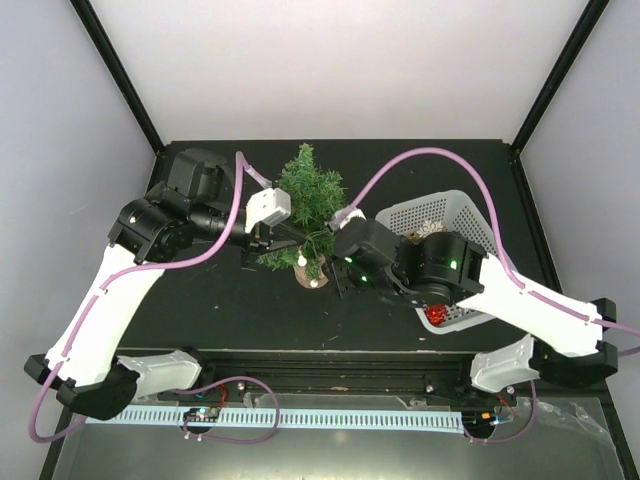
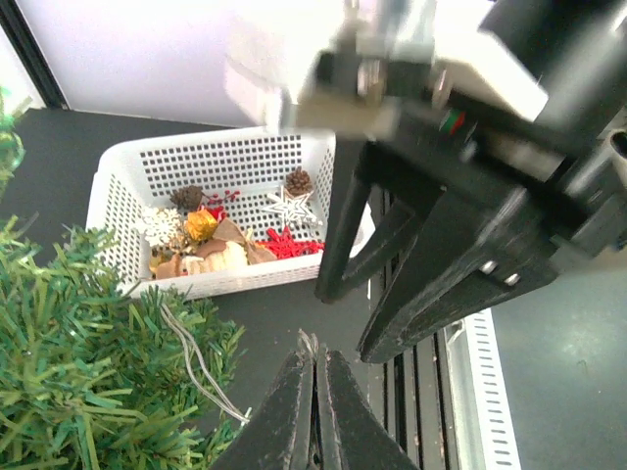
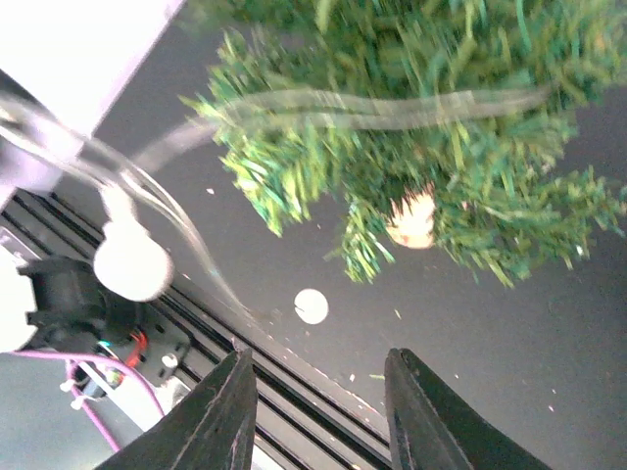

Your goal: Decorate the small christmas tree

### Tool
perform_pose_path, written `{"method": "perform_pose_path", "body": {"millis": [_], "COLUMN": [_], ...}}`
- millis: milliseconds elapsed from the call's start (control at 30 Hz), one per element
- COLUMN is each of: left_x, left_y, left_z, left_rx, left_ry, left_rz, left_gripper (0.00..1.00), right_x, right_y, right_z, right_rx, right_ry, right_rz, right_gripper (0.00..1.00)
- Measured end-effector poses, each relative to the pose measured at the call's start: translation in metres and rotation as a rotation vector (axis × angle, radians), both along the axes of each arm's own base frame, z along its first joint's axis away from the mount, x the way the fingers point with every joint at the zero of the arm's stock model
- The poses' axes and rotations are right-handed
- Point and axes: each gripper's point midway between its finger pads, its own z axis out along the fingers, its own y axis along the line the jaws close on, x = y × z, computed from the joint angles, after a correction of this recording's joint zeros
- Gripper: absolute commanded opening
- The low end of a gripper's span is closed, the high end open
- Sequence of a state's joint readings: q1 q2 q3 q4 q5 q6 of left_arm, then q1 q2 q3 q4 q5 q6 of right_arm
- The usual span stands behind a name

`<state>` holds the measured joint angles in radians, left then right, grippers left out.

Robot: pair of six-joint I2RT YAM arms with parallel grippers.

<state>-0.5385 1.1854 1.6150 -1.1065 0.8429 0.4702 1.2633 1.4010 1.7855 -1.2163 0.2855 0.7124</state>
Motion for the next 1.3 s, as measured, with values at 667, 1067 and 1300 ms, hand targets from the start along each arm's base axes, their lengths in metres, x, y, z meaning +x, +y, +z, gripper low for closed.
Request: {"method": "perform_pose_path", "body": {"millis": [667, 1067, 1300], "left_x": [0.005, 0.002, 0.002], "left_y": [-0.006, -0.007, -0.007], "left_z": [0.019, 0.021, 0.021], "left_rx": [-0.035, -0.044, -0.044], "left_ry": [0.013, 0.024, 0.024], "left_rz": [-0.005, -0.016, -0.016], "left_gripper": [0.02, 0.02, 0.02], "right_x": [-0.008, 0.01, 0.01], "right_y": [0.013, 0.015, 0.013], "right_z": [-0.046, -0.047, -0.047], "right_rx": [0.085, 0.097, 0.103], "right_ry": [-0.212, -0.294, -0.288], "right_rz": [0.014, -0.039, -0.045], "right_gripper": [0.34, 0.1, 0.01]}}
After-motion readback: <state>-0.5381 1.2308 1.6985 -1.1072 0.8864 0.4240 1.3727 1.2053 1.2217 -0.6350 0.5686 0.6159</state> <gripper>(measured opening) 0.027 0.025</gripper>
